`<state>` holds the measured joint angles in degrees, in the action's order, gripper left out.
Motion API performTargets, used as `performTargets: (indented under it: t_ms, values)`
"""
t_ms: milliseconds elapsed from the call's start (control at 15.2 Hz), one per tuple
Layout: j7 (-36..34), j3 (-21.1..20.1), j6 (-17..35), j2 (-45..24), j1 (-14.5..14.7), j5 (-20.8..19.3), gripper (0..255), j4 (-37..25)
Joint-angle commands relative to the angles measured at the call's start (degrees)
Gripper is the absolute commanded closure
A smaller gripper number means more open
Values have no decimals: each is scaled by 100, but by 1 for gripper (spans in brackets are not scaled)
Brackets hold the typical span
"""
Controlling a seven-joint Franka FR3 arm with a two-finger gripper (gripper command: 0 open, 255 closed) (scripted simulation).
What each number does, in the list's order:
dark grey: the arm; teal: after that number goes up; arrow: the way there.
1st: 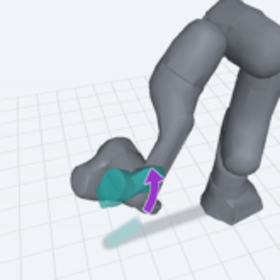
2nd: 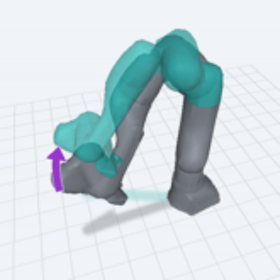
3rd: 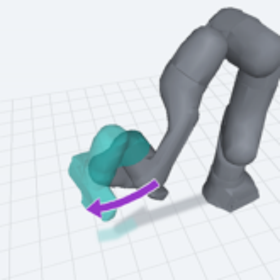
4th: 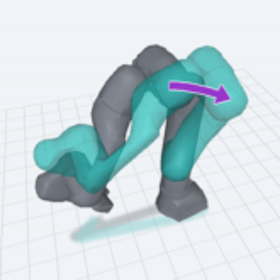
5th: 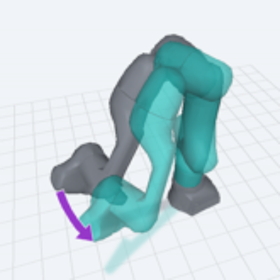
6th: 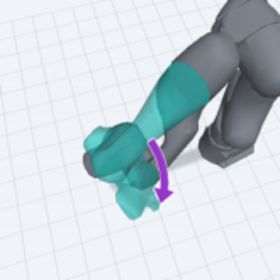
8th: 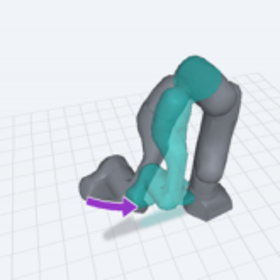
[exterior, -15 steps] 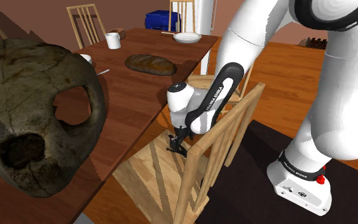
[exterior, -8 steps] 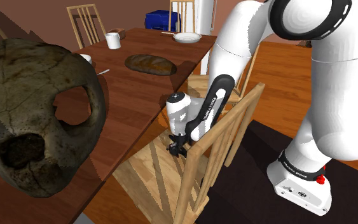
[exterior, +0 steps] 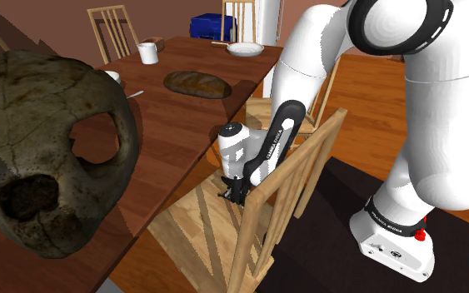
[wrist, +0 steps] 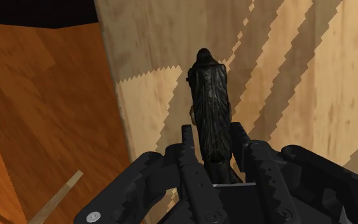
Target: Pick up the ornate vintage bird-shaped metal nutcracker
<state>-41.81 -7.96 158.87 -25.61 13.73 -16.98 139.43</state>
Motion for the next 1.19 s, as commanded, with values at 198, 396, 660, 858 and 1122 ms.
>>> performTargets:
  t_ms: [198,396,660,858,1122]
  values:
    - [-1,0,-1,-3,1,0,255,1]
    - [64,-75,-127,171,-59,76,255,50]
    - [199,-221,-384,522,-168,246,255,139]
    - [309,-321,-585,781,-238,386,255,192]
    - [459,-437,-862,1121,-314,582,255,243]
